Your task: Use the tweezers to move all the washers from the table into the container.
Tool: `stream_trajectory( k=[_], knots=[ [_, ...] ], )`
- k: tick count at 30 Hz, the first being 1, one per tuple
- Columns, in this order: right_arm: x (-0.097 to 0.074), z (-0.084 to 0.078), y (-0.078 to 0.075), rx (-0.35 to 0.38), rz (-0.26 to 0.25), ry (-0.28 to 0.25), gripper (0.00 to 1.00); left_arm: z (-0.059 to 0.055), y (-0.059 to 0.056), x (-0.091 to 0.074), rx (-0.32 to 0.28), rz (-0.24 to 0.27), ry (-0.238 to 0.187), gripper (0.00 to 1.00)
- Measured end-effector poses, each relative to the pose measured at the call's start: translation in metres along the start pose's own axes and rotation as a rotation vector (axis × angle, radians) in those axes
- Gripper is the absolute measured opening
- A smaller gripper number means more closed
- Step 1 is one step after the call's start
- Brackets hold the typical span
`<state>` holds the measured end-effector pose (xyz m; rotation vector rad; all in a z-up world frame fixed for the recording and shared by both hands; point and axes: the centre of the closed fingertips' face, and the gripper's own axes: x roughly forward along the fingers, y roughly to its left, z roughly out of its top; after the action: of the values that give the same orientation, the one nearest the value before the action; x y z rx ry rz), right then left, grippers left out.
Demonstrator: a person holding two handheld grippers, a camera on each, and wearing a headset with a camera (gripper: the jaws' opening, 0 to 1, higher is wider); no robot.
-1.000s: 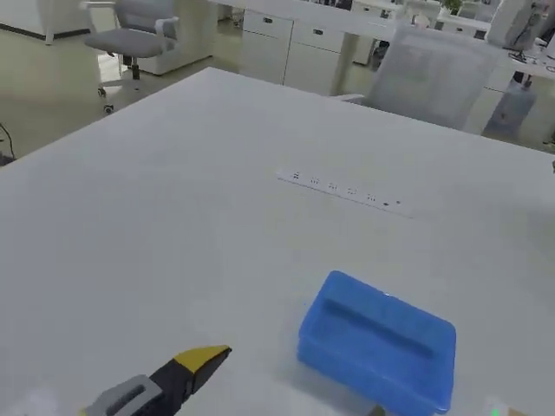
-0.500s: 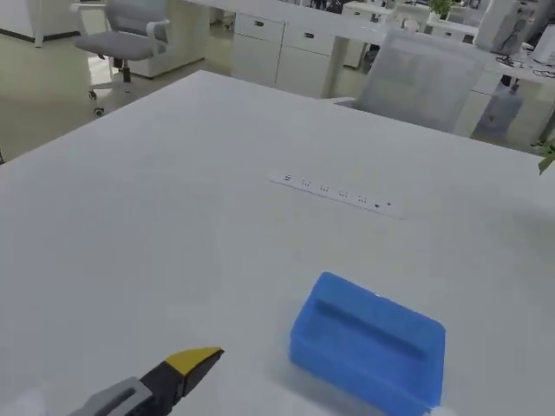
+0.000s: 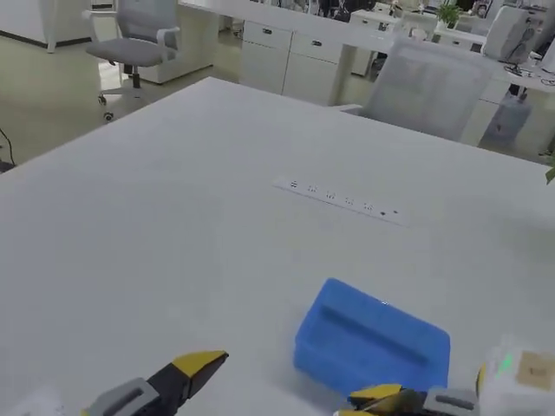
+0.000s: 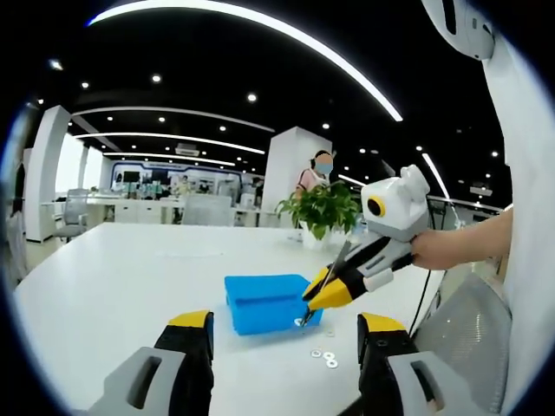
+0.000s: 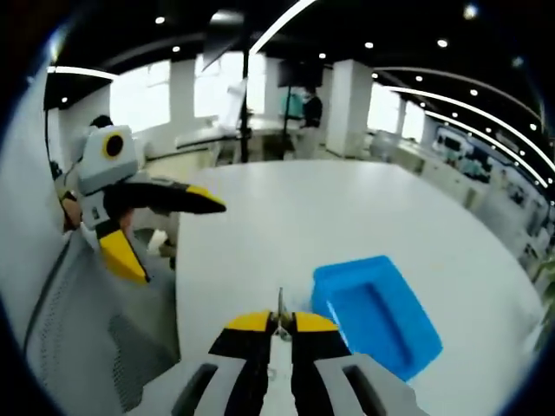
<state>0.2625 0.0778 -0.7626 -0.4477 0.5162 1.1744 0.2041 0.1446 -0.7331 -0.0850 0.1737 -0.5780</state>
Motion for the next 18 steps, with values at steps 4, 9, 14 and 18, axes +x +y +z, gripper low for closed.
stream_trajectory(
  k=[4,9,14,18],
  knots=[
    [-0.005,-0.005,-0.036,0.003,-0.061,0.037,0.04,0.000,0.000,0.000,0.000,0.000,0.003,0.66],
    [-0.004,-0.021,-0.066,0.050,-0.106,0.092,0.04,-0.005,0.005,-0.003,0.002,-0.002,0.008,0.66],
    [0.005,-0.053,-0.096,0.121,-0.129,0.186,0.04,-0.004,0.001,0.000,0.004,-0.005,0.016,0.65],
    [0.010,-0.066,-0.107,0.198,-0.121,0.208,0.04,-0.004,-0.001,0.001,0.003,-0.006,0.025,0.64]
  ],
)
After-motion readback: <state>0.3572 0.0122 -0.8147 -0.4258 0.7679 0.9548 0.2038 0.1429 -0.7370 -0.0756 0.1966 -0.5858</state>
